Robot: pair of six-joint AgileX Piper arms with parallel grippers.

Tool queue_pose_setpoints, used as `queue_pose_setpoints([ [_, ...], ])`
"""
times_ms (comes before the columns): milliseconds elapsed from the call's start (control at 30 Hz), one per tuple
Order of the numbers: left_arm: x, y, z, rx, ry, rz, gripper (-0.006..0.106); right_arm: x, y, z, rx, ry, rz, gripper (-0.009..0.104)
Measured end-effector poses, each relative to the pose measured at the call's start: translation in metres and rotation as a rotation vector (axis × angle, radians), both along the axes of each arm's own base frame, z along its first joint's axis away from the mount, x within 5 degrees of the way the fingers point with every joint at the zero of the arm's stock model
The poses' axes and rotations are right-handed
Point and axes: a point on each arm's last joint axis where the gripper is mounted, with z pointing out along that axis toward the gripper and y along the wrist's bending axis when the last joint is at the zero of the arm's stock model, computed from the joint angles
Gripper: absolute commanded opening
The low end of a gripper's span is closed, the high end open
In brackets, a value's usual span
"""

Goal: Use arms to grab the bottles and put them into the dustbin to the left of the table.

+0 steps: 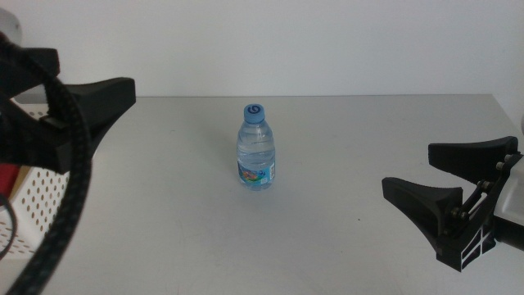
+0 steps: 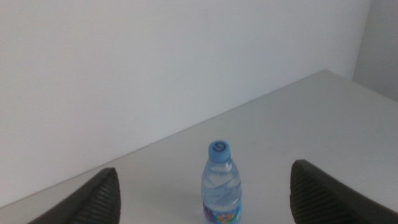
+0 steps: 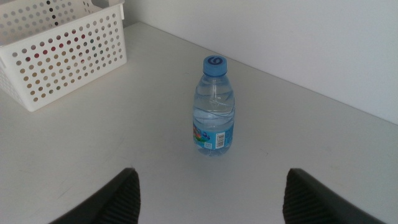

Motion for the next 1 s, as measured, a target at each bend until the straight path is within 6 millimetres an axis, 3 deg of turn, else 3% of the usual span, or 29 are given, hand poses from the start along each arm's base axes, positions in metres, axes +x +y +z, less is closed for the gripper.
queue_pose_setpoints([
  [100, 0.014, -0.009, -0.012, -0.023, -0.023, -0.006, 0.093, 0.000, 0.000, 0.000, 0.000, 0.000, 0.000, 0.058],
  [300, 0.040, -0.026, -0.086, -0.056, -0.042, -0.023, 0.093, 0.000, 0.000, 0.000, 0.000, -0.001, 0.000, 0.058],
  [433, 0.050, -0.032, -0.120, -0.076, -0.074, -0.034, 0.093, 0.000, 0.000, 0.000, 0.000, -0.001, 0.000, 0.058],
  [633, 0.087, -0.050, -0.146, -0.055, -0.004, -0.031, 0.093, 0.000, 0.000, 0.000, 0.000, -0.001, 0.000, 0.058],
  [1000, 0.157, -0.092, -0.176, -0.077, 0.042, -0.060, 0.093, 0.000, 0.000, 0.000, 0.001, -0.001, 0.000, 0.058],
])
